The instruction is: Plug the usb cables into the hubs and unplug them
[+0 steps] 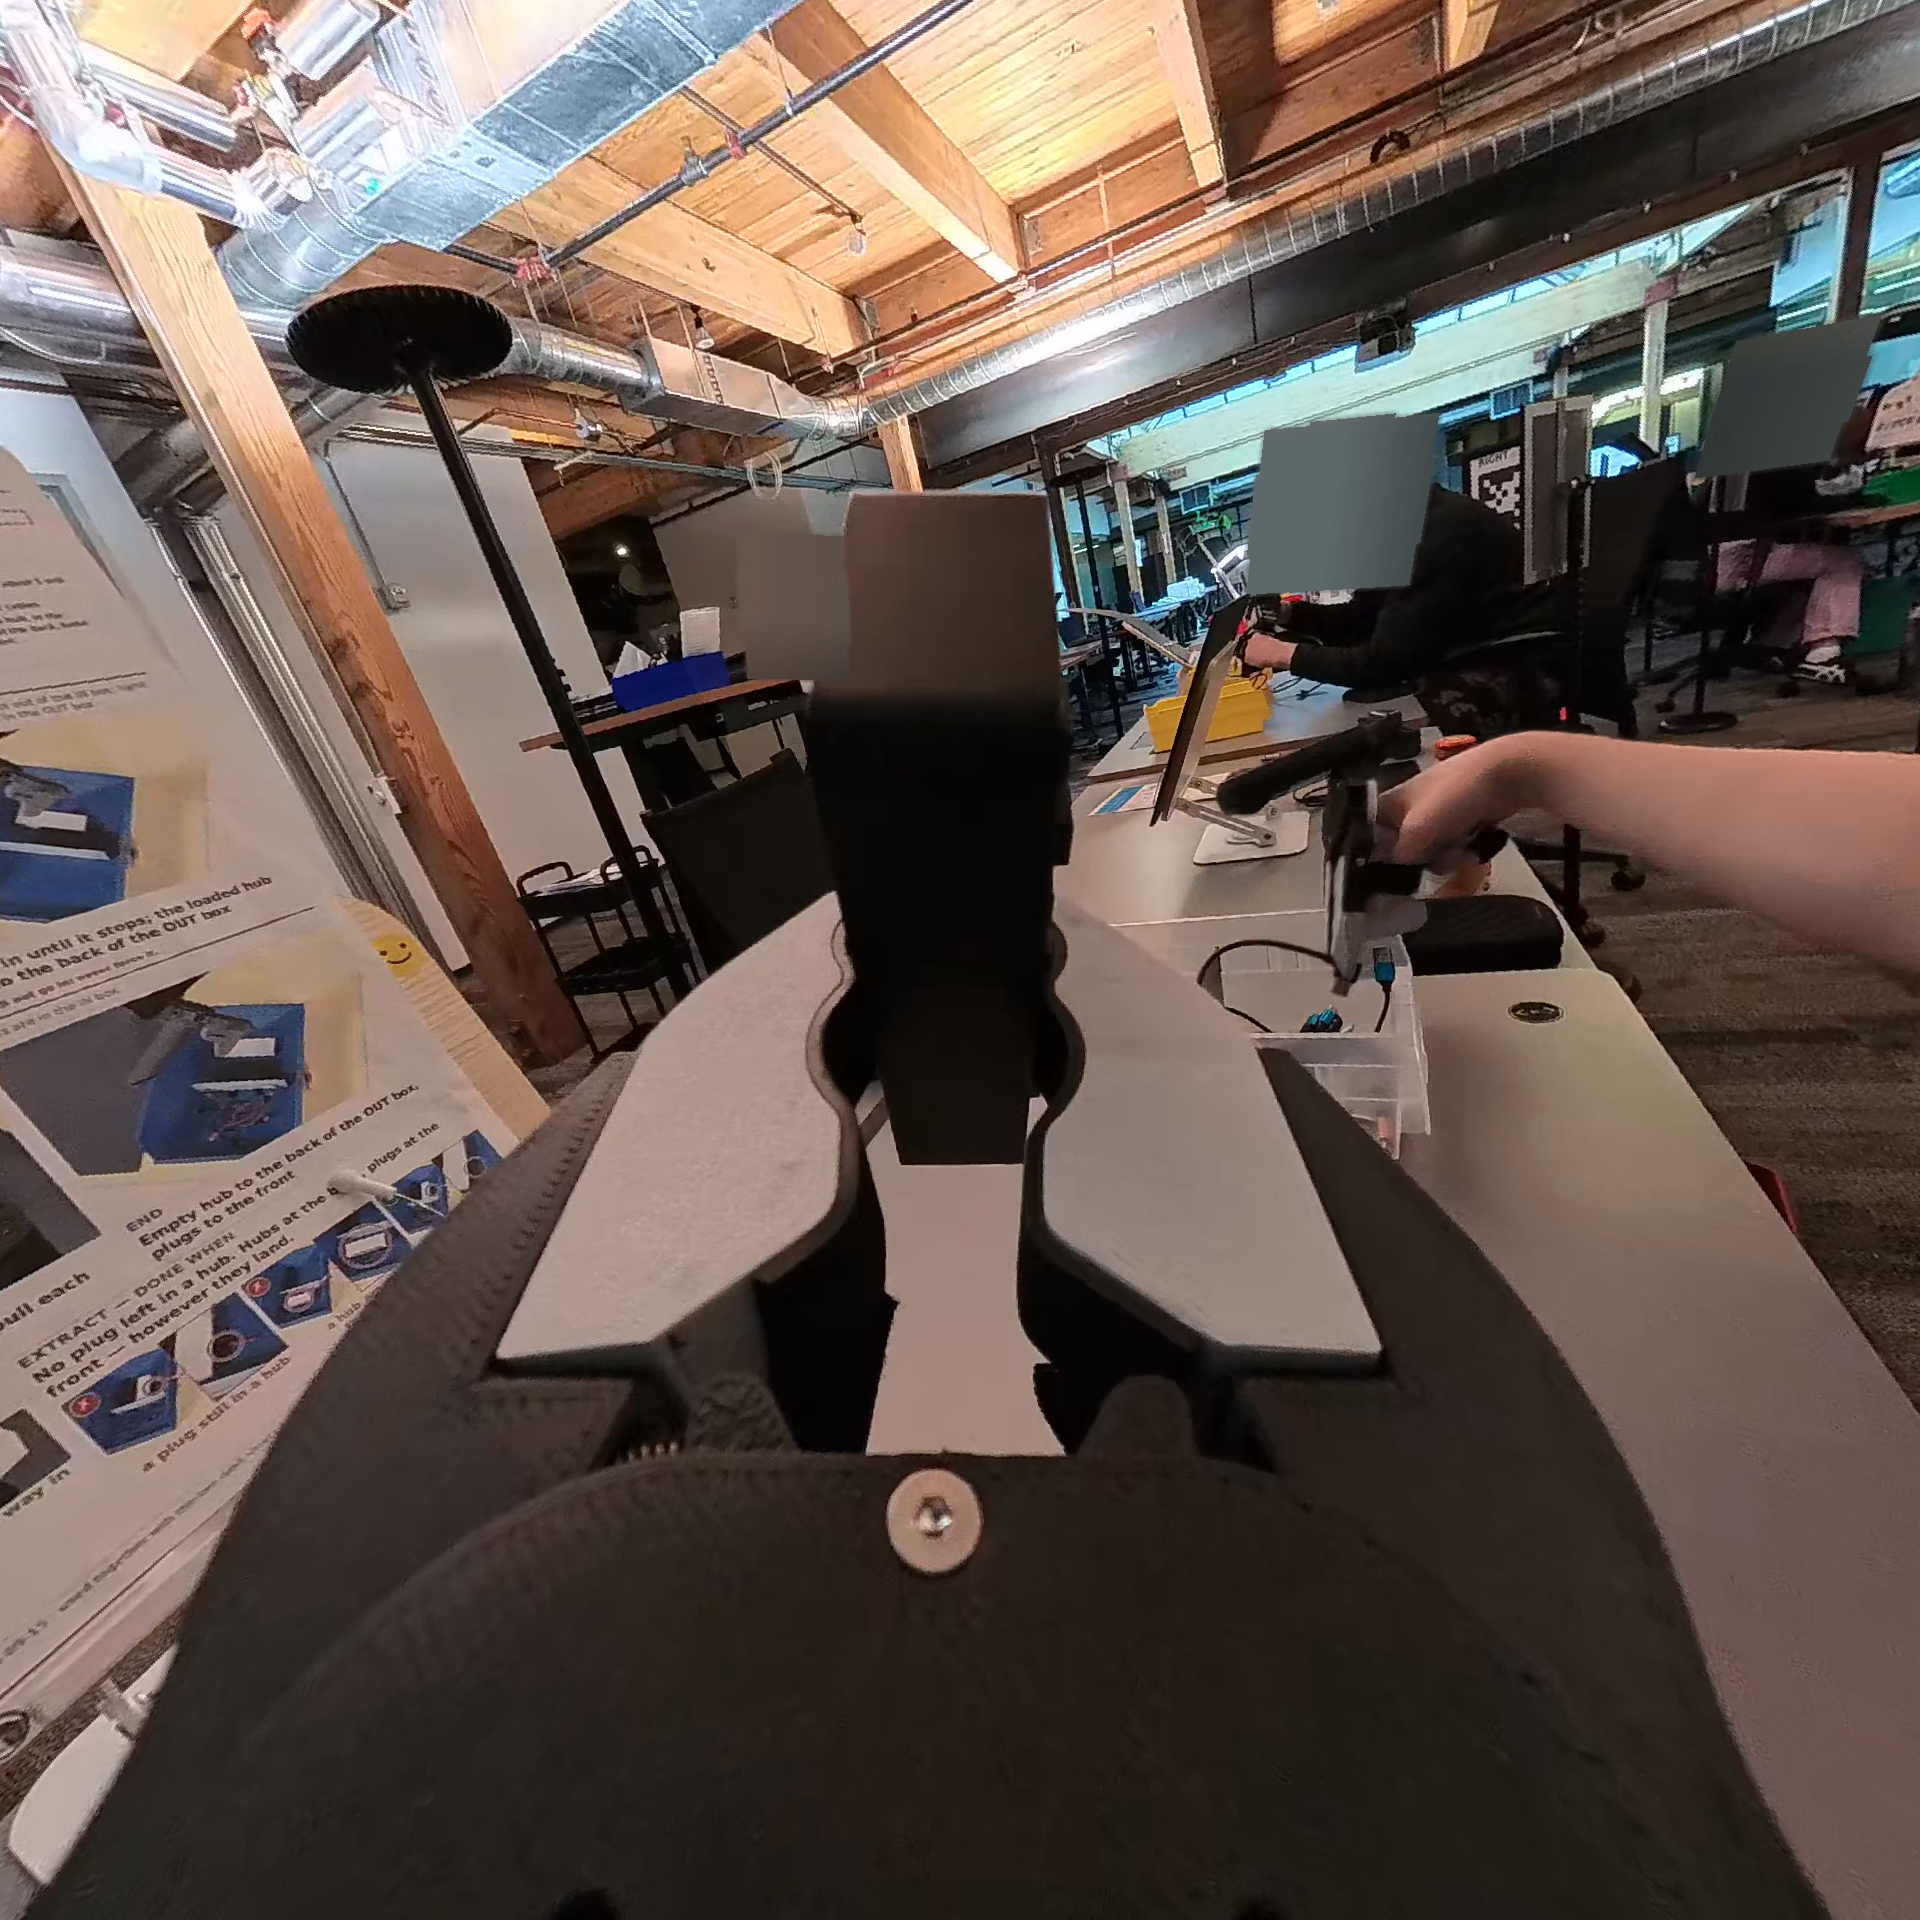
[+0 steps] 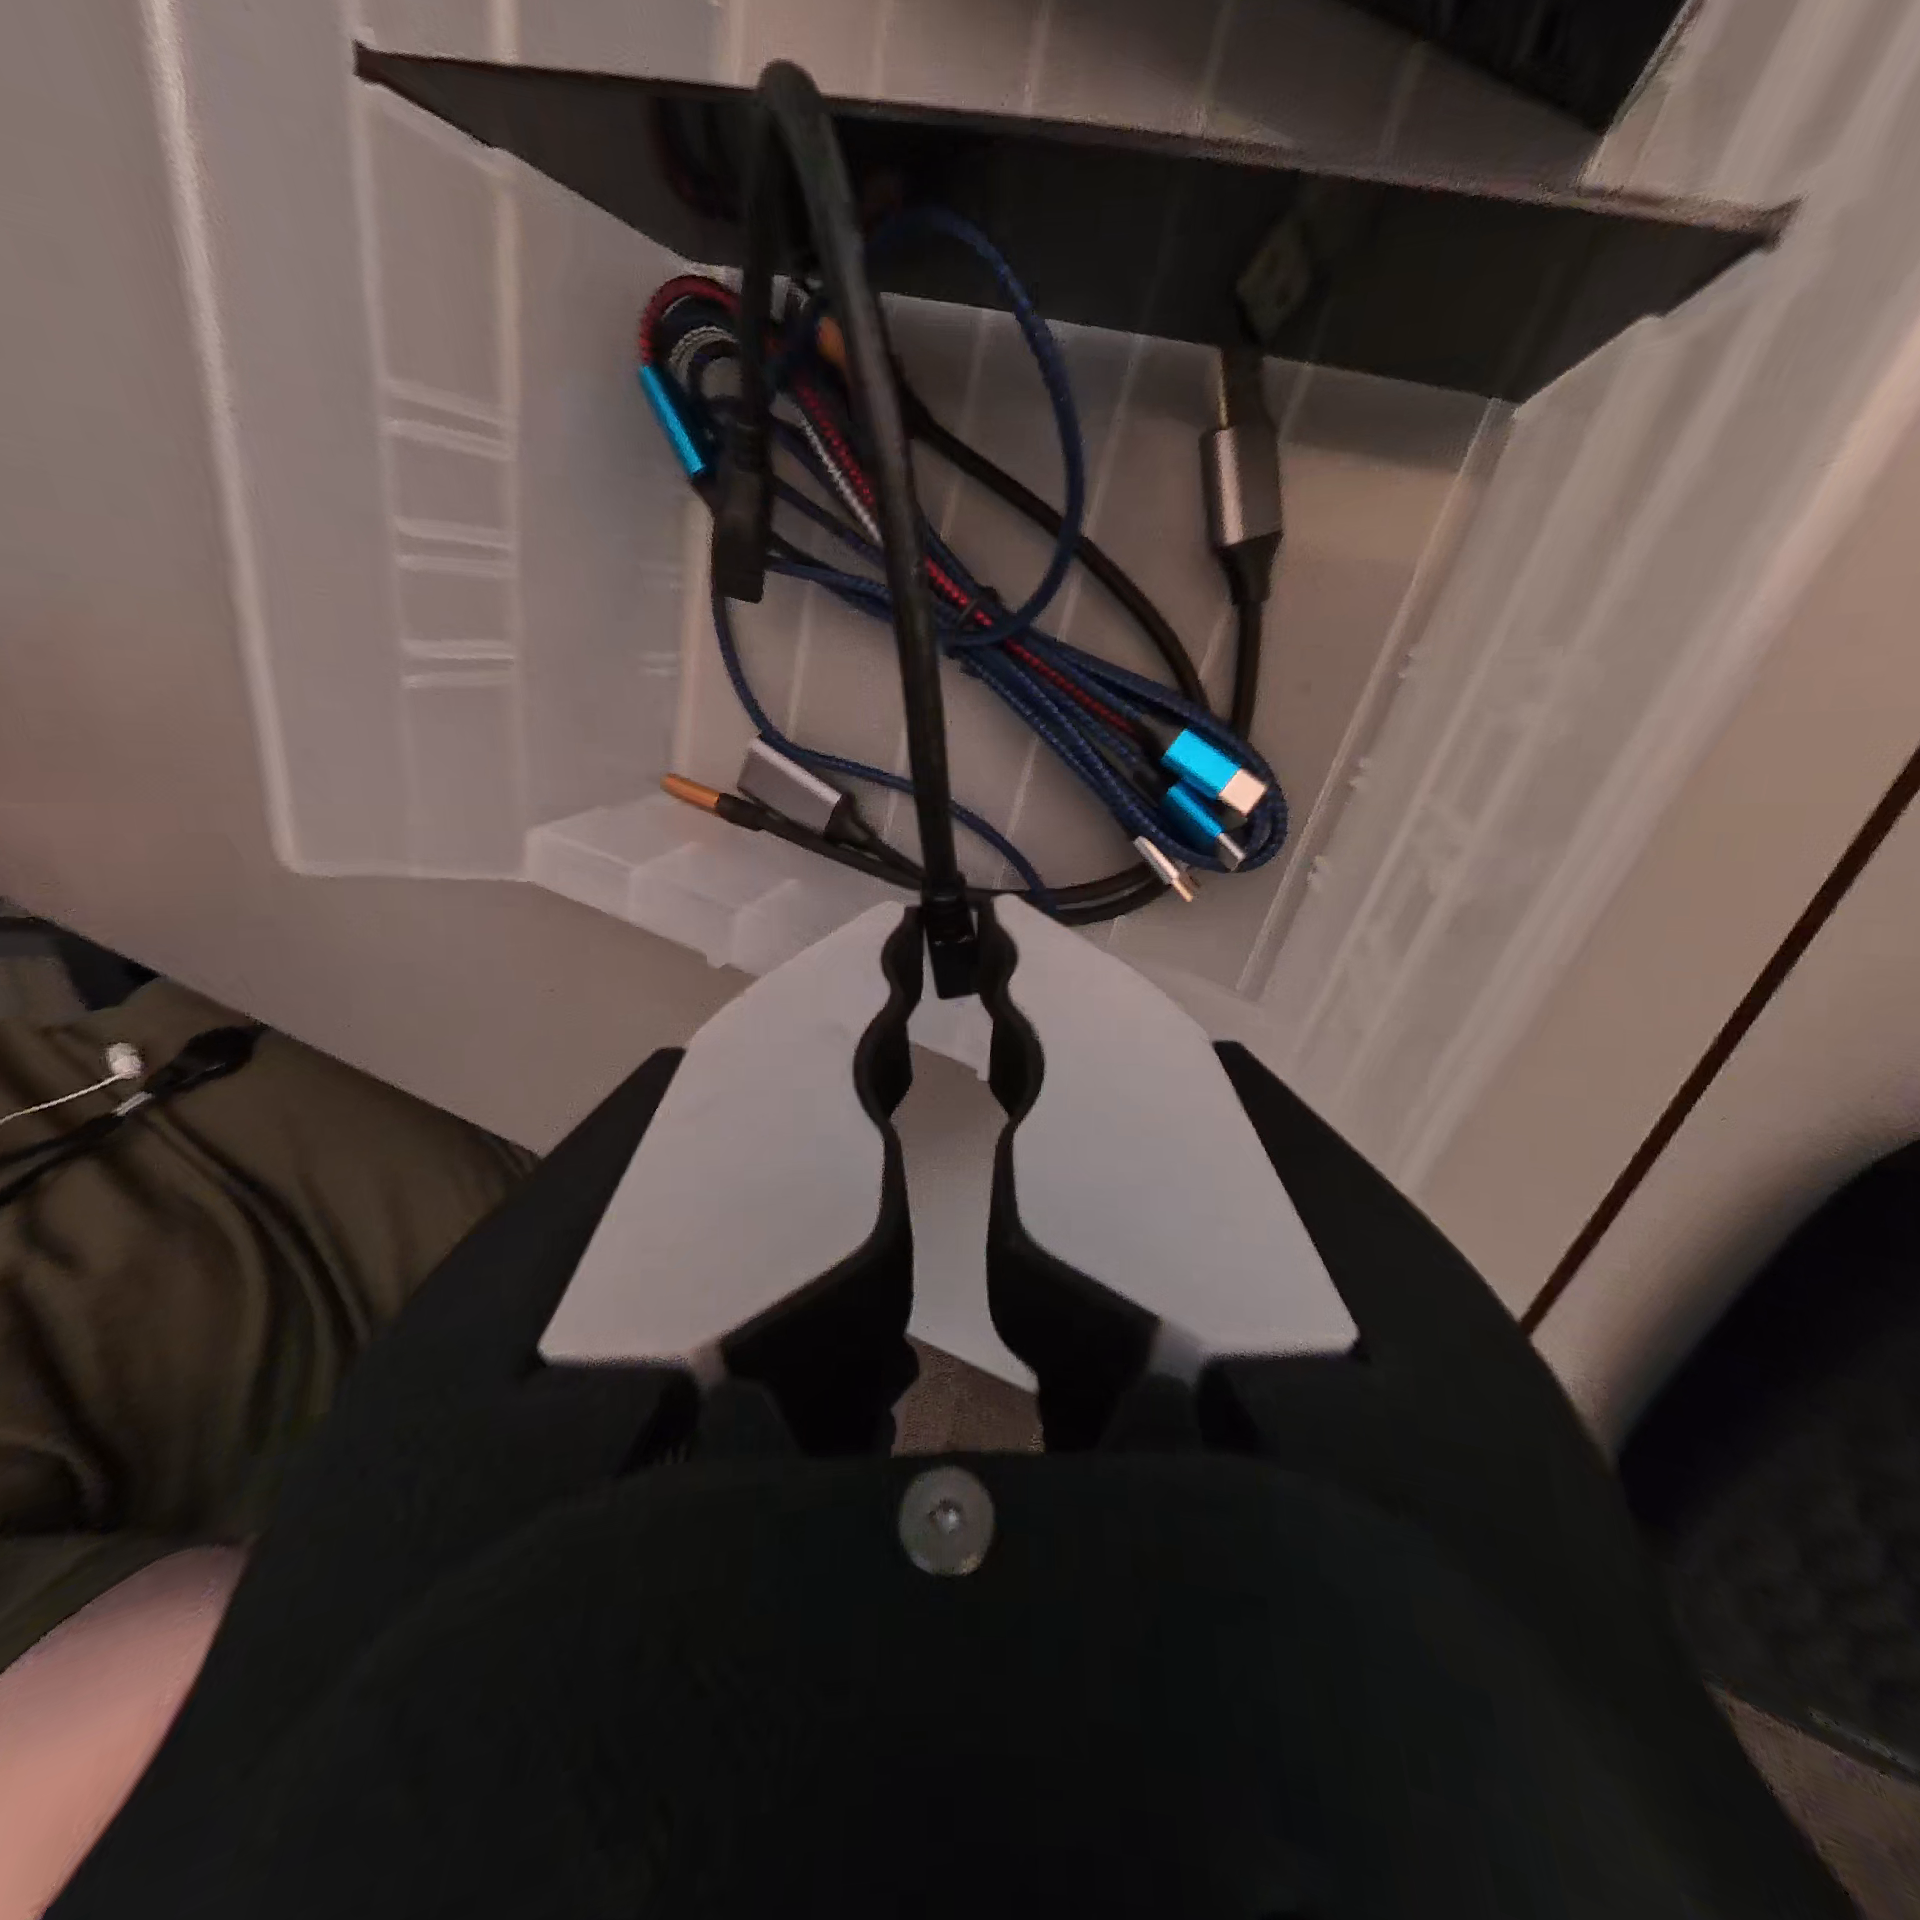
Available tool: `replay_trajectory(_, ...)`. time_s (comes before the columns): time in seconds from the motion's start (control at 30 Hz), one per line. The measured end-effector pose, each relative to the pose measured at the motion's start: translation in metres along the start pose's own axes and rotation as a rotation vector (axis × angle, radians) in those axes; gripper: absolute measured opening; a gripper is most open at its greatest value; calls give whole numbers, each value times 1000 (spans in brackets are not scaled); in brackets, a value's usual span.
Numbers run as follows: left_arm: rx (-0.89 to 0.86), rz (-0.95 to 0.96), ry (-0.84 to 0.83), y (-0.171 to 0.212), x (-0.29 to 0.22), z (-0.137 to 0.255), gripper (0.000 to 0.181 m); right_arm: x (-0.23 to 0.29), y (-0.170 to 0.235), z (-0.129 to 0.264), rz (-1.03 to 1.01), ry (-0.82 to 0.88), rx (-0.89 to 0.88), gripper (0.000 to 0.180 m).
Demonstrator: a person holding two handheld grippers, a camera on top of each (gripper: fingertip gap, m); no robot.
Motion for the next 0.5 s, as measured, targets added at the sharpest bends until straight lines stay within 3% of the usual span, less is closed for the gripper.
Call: replay_trajectory(0.5,-51,27,-13,-8,8,15,26,-4,-11,2,62,148,-106,27)
Point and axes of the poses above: each gripper's, where its closed fingertips meet, z back along the fingers, y out of its underside, x = y × z across the jaws, the point moved 8 cm from there along z, back along the fingers
